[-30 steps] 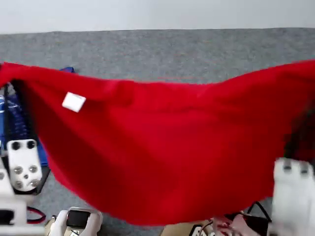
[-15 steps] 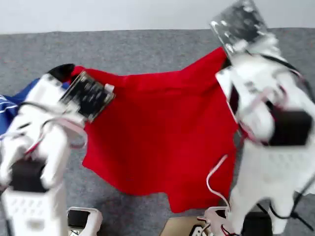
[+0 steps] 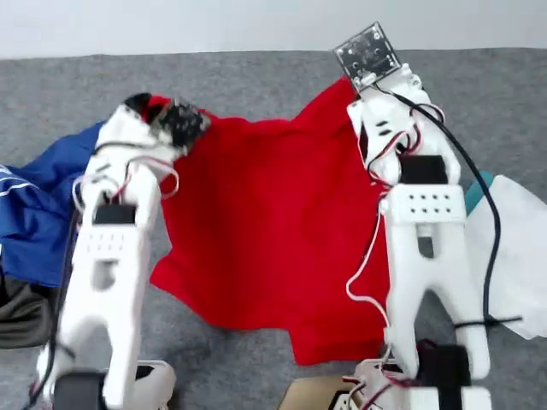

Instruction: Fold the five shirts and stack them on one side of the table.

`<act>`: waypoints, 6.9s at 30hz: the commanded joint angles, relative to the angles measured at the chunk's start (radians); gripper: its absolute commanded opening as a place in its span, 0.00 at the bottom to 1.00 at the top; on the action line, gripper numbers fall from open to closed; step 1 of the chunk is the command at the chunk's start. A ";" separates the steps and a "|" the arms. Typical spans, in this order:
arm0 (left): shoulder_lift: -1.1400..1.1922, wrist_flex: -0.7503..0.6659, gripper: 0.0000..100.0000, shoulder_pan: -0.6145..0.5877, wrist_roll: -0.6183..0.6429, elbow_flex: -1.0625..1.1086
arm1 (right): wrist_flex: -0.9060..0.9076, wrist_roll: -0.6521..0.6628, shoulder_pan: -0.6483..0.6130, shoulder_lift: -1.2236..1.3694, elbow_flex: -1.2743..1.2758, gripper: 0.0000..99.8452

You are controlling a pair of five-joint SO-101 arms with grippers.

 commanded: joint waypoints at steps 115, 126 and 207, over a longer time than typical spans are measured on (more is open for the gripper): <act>0.643 1.485 0.17 -0.178 -0.284 -1.193 | 0.831 -0.192 -0.039 0.535 -0.580 0.23; 0.706 1.399 0.08 -0.181 -0.077 -1.193 | 0.762 -0.235 -0.002 0.739 -0.608 0.11; 1.247 1.166 0.12 -0.157 0.334 -1.534 | 0.978 -0.284 0.067 1.133 -1.154 0.06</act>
